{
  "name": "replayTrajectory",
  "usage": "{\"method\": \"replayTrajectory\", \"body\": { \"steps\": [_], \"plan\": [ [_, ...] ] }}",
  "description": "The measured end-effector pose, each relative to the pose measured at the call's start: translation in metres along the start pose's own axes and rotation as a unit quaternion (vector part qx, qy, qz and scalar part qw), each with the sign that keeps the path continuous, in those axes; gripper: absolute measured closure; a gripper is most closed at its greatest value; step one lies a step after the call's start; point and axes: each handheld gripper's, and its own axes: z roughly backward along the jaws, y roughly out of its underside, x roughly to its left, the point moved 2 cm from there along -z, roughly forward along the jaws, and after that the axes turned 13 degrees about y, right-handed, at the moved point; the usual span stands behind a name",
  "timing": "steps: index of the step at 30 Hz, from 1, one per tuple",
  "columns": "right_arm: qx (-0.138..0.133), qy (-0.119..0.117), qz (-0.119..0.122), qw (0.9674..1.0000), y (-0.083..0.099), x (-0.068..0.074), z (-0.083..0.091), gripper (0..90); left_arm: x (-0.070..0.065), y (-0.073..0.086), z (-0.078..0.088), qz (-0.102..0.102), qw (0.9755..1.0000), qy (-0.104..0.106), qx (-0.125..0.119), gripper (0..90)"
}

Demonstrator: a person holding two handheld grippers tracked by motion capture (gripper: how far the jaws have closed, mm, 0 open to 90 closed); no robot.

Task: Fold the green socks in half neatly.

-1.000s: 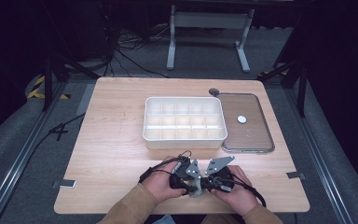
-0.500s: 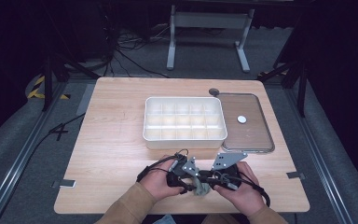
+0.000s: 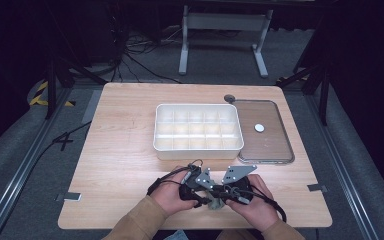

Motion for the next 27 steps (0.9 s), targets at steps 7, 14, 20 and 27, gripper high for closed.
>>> {"method": "replayTrajectory", "body": {
  "steps": [7,14,20,27],
  "plan": [
    [0.038,0.021,-0.002,0.9990,0.010,-0.004,-0.002,80.4,-0.002,-0.011,-0.013,-0.022,0.9995,-0.024,-0.004,53.5],
    [0.051,0.033,-0.009,0.9981,0.016,-0.007,-0.002,80.0,-0.001,-0.016,-0.021,-0.025,0.9993,-0.026,0.004,52.0],
    [0.046,0.036,-0.040,0.9975,0.018,-0.006,0.002,68.1,-0.002,-0.018,-0.021,-0.023,0.9994,-0.024,0.008,51.7],
    [0.054,0.084,-0.073,0.9924,0.022,-0.010,0.004,56.9,-0.002,-0.020,-0.025,-0.024,0.9994,-0.019,0.014,50.8]
  ]
}}
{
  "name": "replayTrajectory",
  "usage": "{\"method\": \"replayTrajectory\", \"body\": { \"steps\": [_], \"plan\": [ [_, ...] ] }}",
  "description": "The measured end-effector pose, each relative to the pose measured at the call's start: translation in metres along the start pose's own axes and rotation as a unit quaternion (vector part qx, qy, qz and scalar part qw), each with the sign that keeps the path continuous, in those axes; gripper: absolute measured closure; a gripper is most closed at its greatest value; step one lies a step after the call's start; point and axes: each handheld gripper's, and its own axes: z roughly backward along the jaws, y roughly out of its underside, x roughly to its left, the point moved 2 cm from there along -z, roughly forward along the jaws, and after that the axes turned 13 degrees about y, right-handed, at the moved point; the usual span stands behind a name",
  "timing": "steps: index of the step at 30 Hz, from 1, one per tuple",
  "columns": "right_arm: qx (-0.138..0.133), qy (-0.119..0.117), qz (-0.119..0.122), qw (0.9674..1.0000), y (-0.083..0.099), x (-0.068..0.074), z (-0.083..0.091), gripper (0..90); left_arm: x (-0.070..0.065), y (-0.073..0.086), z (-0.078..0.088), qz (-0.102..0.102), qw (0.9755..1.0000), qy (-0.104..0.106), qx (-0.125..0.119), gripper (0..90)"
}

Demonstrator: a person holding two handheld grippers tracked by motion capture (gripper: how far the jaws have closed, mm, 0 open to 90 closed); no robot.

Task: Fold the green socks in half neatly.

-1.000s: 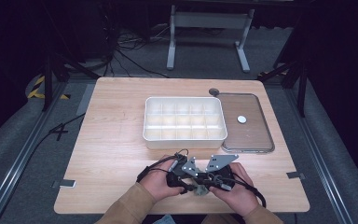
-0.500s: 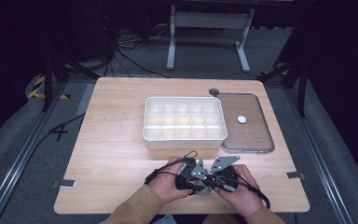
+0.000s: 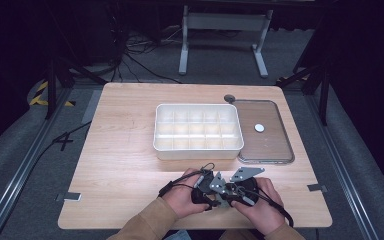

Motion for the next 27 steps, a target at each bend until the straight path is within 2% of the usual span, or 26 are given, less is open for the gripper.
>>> {"method": "replayTrajectory", "body": {
  "steps": [6,11,14,16,21,27],
  "plan": [
    [-0.013,0.012,-0.005,0.9998,-0.002,-0.002,0.004,55.7,0.000,0.000,0.001,0.001,1.0000,-0.004,-0.004,50.9],
    [-0.014,0.013,-0.026,0.9995,-0.001,-0.009,0.003,54.8,-0.001,-0.001,0.002,0.001,1.0000,-0.001,-0.008,51.4],
    [-0.031,0.008,-0.041,0.9986,-0.003,-0.012,0.007,56.0,0.000,-0.001,0.002,-0.002,0.9999,-0.002,-0.012,51.7],
    [-0.040,0.006,-0.042,0.9983,-0.004,-0.014,0.011,60.0,0.000,-0.001,0.002,-0.001,0.9999,-0.003,-0.013,52.1],
    [-0.019,0.003,-0.052,0.9984,-0.002,-0.016,0.007,51.6,0.000,-0.002,0.002,0.000,0.9999,-0.004,-0.015,52.4],
    [-0.022,0.009,-0.075,0.9969,-0.001,-0.022,0.004,49.8,-0.001,-0.003,0.001,0.000,0.9999,-0.001,-0.014,52.8]
  ]
}}
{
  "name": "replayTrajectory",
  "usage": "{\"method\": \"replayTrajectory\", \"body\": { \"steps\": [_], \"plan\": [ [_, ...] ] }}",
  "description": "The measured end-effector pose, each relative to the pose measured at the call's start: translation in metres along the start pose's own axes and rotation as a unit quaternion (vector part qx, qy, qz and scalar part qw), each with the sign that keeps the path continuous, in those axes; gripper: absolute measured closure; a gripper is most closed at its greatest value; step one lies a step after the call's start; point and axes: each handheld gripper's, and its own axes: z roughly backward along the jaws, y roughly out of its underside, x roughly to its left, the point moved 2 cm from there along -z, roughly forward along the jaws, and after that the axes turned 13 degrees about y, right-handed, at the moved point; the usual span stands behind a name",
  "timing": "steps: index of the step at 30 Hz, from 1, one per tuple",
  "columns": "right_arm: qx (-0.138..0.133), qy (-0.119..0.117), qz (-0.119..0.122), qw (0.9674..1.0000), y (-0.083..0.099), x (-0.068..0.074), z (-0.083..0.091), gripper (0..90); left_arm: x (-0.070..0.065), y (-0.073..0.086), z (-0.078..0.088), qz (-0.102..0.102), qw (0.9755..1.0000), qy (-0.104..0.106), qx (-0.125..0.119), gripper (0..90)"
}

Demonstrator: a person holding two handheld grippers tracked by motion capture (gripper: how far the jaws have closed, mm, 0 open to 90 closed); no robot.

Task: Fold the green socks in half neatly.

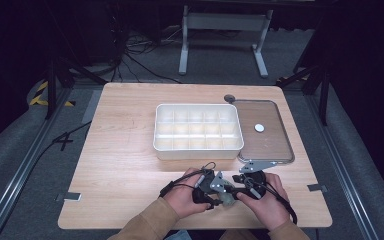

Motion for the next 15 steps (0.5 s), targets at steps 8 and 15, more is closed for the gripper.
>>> {"method": "replayTrajectory", "body": {
  "steps": [8,15],
  "plan": [
    [0.037,-0.002,-0.004,0.9993,0.006,-0.007,-0.014,52.2,0.000,0.001,-0.001,0.003,1.0000,0.001,0.008,52.4],
    [0.057,-0.034,-0.020,0.9976,0.009,-0.007,-0.019,56.1,-0.001,0.001,-0.002,0.002,0.9999,-0.001,0.015,52.0]
  ]
}}
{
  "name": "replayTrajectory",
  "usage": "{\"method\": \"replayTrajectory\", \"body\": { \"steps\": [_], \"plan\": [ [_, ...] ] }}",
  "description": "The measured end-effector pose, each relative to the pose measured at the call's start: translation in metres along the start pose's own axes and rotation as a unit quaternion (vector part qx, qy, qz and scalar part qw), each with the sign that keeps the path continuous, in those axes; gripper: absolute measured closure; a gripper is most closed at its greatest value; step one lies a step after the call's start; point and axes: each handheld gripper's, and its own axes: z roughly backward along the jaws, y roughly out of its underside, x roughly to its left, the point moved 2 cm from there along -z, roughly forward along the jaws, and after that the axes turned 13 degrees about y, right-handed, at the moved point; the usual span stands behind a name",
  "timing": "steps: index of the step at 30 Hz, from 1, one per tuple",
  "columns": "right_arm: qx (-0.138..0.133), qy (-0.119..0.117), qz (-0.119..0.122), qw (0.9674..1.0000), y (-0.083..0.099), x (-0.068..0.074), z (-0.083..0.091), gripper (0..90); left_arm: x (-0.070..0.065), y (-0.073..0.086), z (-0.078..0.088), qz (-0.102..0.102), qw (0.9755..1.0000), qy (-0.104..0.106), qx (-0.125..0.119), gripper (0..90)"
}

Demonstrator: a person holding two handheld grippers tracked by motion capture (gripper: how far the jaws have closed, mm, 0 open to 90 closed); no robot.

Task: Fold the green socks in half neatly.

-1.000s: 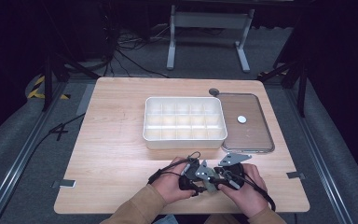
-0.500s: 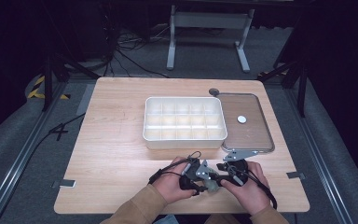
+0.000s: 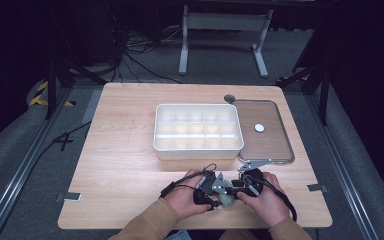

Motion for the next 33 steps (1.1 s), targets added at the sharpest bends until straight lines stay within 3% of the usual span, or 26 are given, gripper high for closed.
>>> {"method": "replayTrajectory", "body": {
  "steps": [4,8,11,17,21,30,33],
  "plan": [
    [0.007,-0.015,-0.013,0.9998,0.000,-0.002,-0.004,56.8,0.001,0.001,0.003,-0.005,1.0000,-0.006,-0.002,51.8],
    [0.013,-0.043,-0.029,0.9986,0.000,-0.005,-0.006,63.9,-0.001,0.004,0.007,0.006,0.9999,-0.007,-0.006,51.3],
    [0.021,-0.051,-0.034,0.9979,-0.001,-0.005,-0.005,71.0,0.000,0.008,0.012,0.007,0.9998,-0.016,-0.010,51.2],
    [0.028,-0.040,-0.009,0.9988,-0.007,-0.002,0.000,78.4,0.001,0.017,0.024,0.024,0.9990,-0.024,-0.028,50.6],
    [0.022,-0.034,0.003,0.9992,-0.011,-0.002,0.008,79.8,0.002,0.023,0.034,0.027,0.9988,-0.032,-0.026,50.1],
    [-0.008,-0.025,0.010,0.9996,-0.026,-0.005,0.034,80.0,0.010,0.047,0.071,0.068,0.9939,-0.056,-0.066,49.8],
    [-0.017,-0.020,0.011,0.9996,-0.034,-0.008,0.043,80.0,0.012,0.051,0.080,0.073,0.9927,-0.068,-0.068,49.8]
  ]
}}
